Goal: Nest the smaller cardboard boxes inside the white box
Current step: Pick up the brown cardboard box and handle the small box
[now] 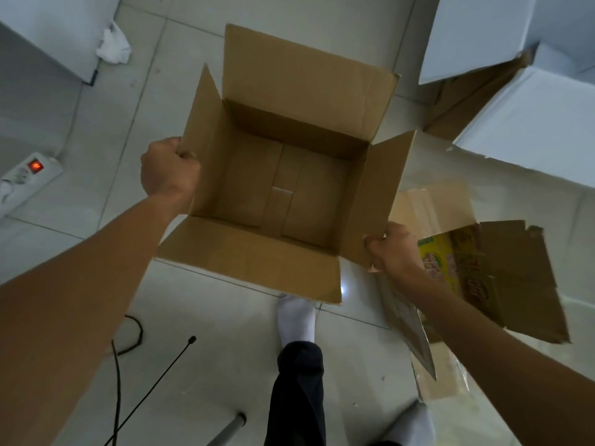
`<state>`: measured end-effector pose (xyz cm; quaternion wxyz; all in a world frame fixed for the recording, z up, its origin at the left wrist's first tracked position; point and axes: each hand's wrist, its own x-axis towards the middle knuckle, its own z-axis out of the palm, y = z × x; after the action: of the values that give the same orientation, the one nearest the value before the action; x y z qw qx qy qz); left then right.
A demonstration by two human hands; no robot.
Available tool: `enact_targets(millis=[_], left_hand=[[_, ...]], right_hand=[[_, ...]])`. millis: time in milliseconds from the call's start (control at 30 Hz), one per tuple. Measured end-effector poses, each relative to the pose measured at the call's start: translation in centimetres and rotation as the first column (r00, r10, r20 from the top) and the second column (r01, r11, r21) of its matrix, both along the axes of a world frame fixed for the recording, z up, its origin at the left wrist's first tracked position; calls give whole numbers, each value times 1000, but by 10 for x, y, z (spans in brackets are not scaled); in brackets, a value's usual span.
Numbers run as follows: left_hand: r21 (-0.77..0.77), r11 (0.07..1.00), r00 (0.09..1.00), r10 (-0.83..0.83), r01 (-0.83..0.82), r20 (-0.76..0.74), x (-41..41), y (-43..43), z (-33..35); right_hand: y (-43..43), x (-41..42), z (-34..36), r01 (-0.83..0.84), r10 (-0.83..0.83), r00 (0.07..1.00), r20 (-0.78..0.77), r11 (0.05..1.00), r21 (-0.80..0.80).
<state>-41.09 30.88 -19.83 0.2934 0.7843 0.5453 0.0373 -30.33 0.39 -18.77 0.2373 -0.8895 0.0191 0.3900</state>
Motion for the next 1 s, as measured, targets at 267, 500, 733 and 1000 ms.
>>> enact_targets(millis=[267,500,733,1000], left_hand=[[47,999,999,-16,18,-41,-7,4,1],[31,999,999,29,-28,-39,-12,2,-1],[20,999,999,32,-32,7,-11,3,8],[177,984,997,2,-15,75,-1,-44,36]], right_hand=[[0,-11,1,25,-27,999,23,999,47],[-3,-2,-5,110,-105,993,-54,990,91],[-8,-2,-5,160,-150,984,-98,982,101],[-47,-14,22,220,-207,971,-119,969,109]])
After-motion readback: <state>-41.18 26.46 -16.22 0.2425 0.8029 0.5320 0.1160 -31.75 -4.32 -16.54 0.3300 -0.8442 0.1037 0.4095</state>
